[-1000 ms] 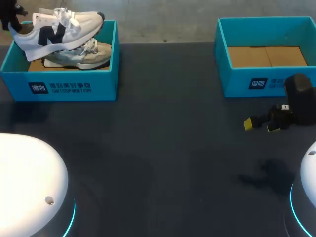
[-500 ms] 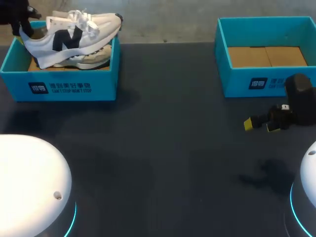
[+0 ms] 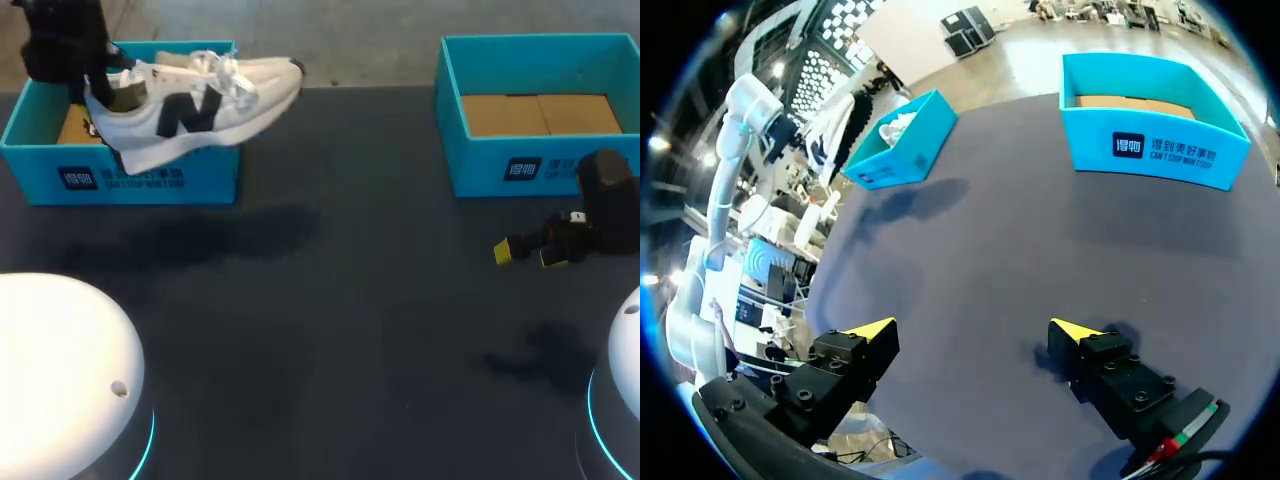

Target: Take the shoe out of the shoebox, open the shoe tongue, remove and reinsert the insole, then place the shoe into the shoebox

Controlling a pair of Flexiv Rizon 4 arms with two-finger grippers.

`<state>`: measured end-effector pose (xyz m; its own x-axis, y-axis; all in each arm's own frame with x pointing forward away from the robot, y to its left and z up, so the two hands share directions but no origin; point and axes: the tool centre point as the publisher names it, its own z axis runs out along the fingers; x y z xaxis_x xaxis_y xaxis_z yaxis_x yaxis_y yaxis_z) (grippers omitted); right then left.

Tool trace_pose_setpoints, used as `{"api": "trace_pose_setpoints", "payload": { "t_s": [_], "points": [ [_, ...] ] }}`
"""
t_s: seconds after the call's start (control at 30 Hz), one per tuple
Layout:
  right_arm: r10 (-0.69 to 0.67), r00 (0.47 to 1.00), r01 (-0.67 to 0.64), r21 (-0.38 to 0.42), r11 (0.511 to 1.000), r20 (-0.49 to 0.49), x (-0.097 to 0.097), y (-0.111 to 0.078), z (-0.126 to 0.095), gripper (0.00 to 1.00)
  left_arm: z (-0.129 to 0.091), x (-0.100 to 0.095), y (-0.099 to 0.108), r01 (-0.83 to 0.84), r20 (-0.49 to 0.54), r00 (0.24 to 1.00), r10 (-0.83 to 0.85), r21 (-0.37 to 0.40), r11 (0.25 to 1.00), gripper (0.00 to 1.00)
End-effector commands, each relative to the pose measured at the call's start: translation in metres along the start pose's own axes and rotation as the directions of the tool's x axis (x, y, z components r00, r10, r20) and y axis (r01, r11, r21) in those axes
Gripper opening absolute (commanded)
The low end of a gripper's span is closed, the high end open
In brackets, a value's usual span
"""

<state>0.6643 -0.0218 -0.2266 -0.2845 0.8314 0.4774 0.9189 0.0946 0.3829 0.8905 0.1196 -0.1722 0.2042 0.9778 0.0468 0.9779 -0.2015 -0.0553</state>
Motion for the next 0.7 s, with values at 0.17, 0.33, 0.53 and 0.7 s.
{"api": "trace_pose_setpoints", "payload": {
  "t_s": [0.17,0.33,0.53,0.7],
  "points": [
    [0.001,1.0,-0.001,0.0,1.0,0.003,0.001,-0.001,0.0,1.0,0.002,-0.047,-0.03,-0.026,-0.058,0.998,0.023,-0.057,0.998,0.0],
    [0.001,1.0,-0.001,0.0,1.0,0.003,0.001,-0.001,0.0,1.0,0.006,-0.071,-0.046,-0.039,-0.059,0.998,0.035,-0.069,0.997,0.0],
    [0.001,1.0,-0.001,0.0,1.0,0.003,0.001,-0.001,0.0,1.0,0.017,-0.1,-0.063,-0.036,-0.064,0.997,0.031,-0.072,0.997,0.0],
    [0.001,1.0,-0.001,0.0,1.0,0.003,0.001,-0.001,0.0,1.0,0.028,-0.122,-0.078,-0.037,-0.051,0.998,0.033,-0.076,0.996,0.0]
  ]
}}
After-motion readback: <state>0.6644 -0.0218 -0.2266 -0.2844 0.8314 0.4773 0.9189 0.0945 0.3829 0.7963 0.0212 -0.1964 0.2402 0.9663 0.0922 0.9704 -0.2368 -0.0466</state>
